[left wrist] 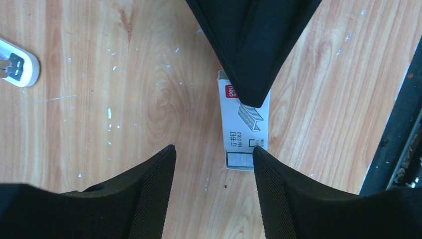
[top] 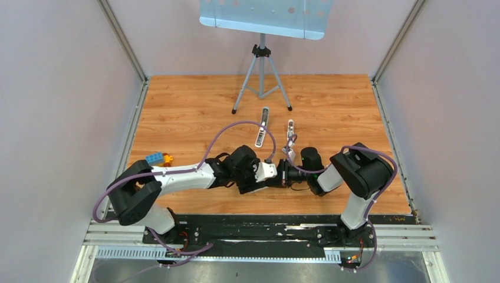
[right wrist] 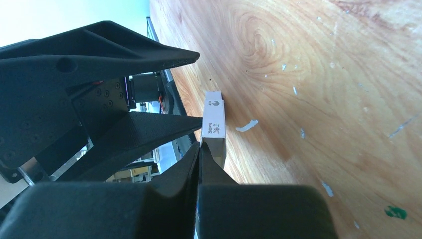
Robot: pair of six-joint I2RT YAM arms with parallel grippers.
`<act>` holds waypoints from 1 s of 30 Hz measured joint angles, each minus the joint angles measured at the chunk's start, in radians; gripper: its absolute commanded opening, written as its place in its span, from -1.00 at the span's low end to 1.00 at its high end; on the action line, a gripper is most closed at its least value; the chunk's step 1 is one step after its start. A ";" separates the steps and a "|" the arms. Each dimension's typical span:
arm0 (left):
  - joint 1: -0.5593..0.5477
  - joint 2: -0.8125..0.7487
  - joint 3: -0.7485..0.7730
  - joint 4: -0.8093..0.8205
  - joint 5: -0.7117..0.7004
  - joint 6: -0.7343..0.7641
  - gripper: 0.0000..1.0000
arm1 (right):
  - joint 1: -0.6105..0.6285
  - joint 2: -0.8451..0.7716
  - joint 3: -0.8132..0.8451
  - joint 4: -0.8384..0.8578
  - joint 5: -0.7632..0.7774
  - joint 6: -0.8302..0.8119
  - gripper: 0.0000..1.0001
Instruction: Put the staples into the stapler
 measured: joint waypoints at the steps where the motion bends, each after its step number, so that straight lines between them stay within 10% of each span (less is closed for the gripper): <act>1: 0.000 0.002 0.006 -0.014 0.003 0.004 0.27 | 0.000 0.000 0.000 0.000 -0.003 -0.002 -1.00; 30: 0.000 0.111 0.100 -0.142 0.064 0.031 0.04 | -0.013 0.031 -0.012 0.044 -0.019 -0.008 -1.00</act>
